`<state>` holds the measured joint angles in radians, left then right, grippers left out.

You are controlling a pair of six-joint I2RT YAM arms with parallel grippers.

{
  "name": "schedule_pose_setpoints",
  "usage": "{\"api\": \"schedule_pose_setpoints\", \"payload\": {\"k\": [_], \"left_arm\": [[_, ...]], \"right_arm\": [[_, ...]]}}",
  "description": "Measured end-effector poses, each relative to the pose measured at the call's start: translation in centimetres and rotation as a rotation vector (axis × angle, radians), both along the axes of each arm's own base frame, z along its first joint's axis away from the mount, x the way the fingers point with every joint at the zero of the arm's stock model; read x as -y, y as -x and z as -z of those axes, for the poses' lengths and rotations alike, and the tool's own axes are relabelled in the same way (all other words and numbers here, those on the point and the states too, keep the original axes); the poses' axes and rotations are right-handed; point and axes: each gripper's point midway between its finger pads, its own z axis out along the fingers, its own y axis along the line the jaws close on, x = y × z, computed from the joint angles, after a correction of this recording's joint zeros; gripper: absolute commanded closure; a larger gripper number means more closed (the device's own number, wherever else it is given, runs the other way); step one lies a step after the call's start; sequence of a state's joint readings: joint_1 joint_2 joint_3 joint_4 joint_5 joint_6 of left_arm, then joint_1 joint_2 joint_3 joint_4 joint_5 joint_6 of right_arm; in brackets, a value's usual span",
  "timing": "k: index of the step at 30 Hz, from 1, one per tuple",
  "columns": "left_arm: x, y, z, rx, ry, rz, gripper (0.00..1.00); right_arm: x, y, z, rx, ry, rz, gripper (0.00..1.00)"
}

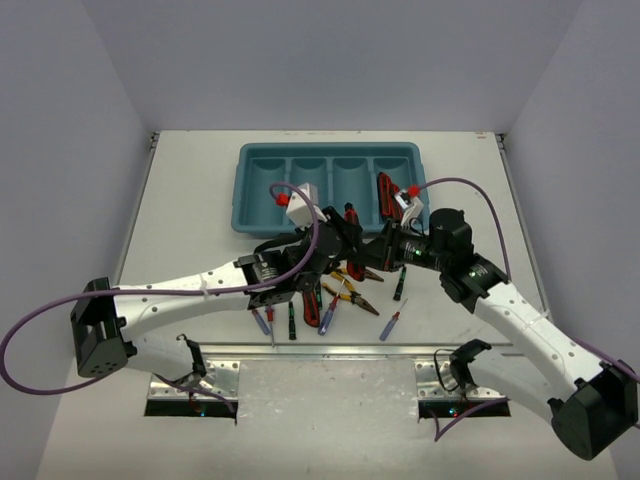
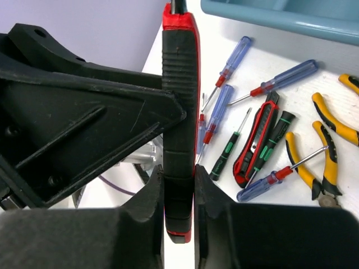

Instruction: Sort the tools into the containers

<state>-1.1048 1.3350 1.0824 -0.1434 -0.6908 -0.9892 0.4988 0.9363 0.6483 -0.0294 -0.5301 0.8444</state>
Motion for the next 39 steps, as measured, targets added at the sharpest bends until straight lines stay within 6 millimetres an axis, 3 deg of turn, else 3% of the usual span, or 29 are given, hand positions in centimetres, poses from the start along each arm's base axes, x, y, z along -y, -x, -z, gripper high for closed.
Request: {"api": "schedule_pose_setpoints", "payload": {"k": [2, 5, 8, 14, 17, 20, 23, 25, 27, 29, 34, 39], "left_arm": [[-0.1, 0.0, 0.0, 0.004, -0.011, 0.000, 0.00], [-0.3, -0.1, -0.7, 0.020, 0.006, -0.014, 0.00], [-2.2, -0.3, -1.2, 0.033, -0.027, -0.068, 0.00], [-8.9, 0.0, -3.2, 0.067, -0.111, -0.221, 0.00], [-12.3, 0.9, -4.5, 0.097, -0.131, -0.258, 0.00], [-13.8, 1.8, -4.4, 0.105, -0.176, -0.233, 0.00], [-13.8, 2.4, -2.4, 0.085, -0.273, -0.171, 0.00], [-13.6, 2.7, -0.3, 0.053, -0.353, -0.126, 0.00], [-13.1, 2.9, 2.0, 0.012, -0.422, -0.087, 0.00], [-12.8, 3.3, 4.9, -0.040, -0.496, -0.042, 0.00], [-12.9, 4.5, 10.1, -0.131, -0.604, 0.040, 0.00], [-12.6, 5.3, 12.9, -0.189, -0.640, 0.094, 0.00]], "right_arm": [[0.1, -0.2, 0.2, 0.001, 0.006, 0.014, 1.00], [0.9, -1.3, 1.0, 0.014, 0.064, 0.081, 1.00], [2.7, -3.4, 1.9, -0.002, 0.146, 0.158, 1.00], [9.3, -11.5, 3.1, -0.046, 0.352, 0.408, 1.00], [11.2, -15.6, 4.0, -0.072, 0.463, 0.453, 1.00], [12.6, -19.2, 6.1, -0.127, 0.579, 0.458, 1.00], [13.3, -23.0, 8.6, -0.169, 0.679, 0.442, 0.97], [13.9, -24.7, 10.6, -0.195, 0.741, 0.434, 0.79], [14.4, -25.0, 12.2, -0.233, 0.800, 0.420, 0.54], [14.9, -25.0, 13.3, -0.261, 0.843, 0.404, 0.46], [15.5, -24.7, 13.0, -0.272, 0.884, 0.401, 0.38], [15.6, -23.5, 10.1, -0.234, 0.855, 0.420, 0.28]]}}
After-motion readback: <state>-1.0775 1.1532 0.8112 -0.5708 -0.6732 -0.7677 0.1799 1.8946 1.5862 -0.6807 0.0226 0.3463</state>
